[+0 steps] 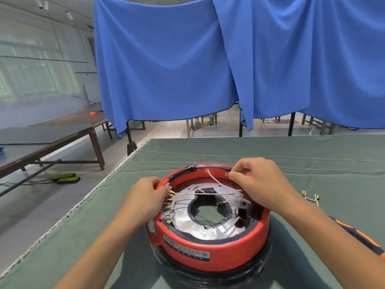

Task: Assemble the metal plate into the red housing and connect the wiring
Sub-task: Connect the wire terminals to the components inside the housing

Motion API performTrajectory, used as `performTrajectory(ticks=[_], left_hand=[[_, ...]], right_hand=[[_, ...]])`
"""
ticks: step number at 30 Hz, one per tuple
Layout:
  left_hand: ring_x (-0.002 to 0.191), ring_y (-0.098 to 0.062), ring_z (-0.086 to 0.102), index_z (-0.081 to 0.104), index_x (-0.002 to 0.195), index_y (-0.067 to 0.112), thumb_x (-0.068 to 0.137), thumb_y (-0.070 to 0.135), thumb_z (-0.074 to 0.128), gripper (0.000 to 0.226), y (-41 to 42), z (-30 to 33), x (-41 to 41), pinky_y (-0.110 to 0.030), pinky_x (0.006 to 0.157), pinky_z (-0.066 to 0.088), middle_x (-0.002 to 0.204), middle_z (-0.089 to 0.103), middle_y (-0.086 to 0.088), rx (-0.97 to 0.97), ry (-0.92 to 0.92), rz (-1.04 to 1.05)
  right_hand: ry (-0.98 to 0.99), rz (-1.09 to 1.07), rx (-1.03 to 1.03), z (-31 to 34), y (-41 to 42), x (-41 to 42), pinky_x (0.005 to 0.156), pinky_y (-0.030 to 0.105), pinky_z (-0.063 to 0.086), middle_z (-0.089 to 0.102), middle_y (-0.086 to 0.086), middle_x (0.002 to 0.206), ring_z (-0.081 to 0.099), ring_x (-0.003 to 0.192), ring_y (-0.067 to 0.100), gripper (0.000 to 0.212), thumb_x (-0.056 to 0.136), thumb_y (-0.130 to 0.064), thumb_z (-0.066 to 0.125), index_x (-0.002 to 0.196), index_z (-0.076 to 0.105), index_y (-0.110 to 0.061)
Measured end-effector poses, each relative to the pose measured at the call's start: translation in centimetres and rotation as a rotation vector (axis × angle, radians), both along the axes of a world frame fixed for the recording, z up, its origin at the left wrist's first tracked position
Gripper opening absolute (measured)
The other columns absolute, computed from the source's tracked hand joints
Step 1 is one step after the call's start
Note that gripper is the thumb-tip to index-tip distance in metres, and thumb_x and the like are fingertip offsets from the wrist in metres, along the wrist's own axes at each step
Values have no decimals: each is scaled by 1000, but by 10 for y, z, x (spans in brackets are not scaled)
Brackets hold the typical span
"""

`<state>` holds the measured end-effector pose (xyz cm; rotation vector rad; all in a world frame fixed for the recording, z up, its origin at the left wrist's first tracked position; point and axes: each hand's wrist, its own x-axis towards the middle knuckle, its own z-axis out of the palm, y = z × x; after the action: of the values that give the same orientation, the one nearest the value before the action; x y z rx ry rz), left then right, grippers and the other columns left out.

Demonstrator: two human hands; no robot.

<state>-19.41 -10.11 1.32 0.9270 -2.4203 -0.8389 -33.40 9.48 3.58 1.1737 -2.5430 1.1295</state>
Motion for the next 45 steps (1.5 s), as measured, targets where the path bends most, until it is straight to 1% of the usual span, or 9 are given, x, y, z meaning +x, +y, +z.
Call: performTrajectory(ticks=[4,10,14,19,23,26,35,38,45], left_hand=[[55,-10,51,70,85,10,93,22,58,18,8,2,-16,-26,60,39,66,61,-2,98,68,-224],[79,-6,59,72,107,13,93,20,59,20,22,9,-45,-16,72,44,97,73,-6,155,70,-526],[97,-7,63,67,116,9,90,13,63,27,34,9,-68,-23,91,48,110,71,-8,250,103,-671],[96,-14,68,72,105,18,91,30,60,22,42,5,-89,-39,91,50,98,74,-2,52,190,-462],[71,-21,69,71,81,14,94,26,53,26,41,0,-76,-43,76,56,75,73,-4,203,351,-289],[65,-14,64,71,72,15,90,20,58,23,41,-7,-58,-34,71,53,69,71,0,235,381,-248],[52,-1,56,72,89,5,89,9,61,12,53,-12,-45,-19,63,46,65,65,3,371,373,-331],[59,3,57,73,89,4,90,6,60,13,55,-14,-45,-11,63,46,73,68,0,378,427,-326],[72,-7,61,73,95,1,92,7,56,18,58,-15,-41,-15,69,48,83,71,-5,391,445,-313]], right_hand=[[-22,17,-38,10,5,3,61,9,39,65,-18,64,58,67,-6,24,85,-28,66,61,62,-31],[-216,140,-25,26,9,18,63,32,50,69,-7,61,63,60,16,16,84,-23,68,68,70,-21],[-429,263,155,25,5,26,54,25,47,67,-2,57,59,52,7,17,85,-18,67,68,70,-17],[-505,258,293,19,4,26,43,17,39,66,-6,55,59,47,6,23,89,-15,61,67,66,-19],[-529,249,259,23,8,22,43,15,38,69,-4,59,62,51,7,23,90,-16,60,69,69,-18],[-541,249,257,23,9,22,43,15,37,69,-4,60,64,53,8,23,91,-17,59,70,69,-18],[-682,261,279,15,3,29,37,16,41,70,3,59,66,48,15,19,96,-11,47,83,60,-8],[-761,325,261,10,3,30,40,17,44,71,5,66,67,53,15,18,97,-11,47,86,61,-7],[-872,422,64,13,11,22,44,18,47,72,8,75,67,57,14,12,94,-15,57,85,62,-9]])
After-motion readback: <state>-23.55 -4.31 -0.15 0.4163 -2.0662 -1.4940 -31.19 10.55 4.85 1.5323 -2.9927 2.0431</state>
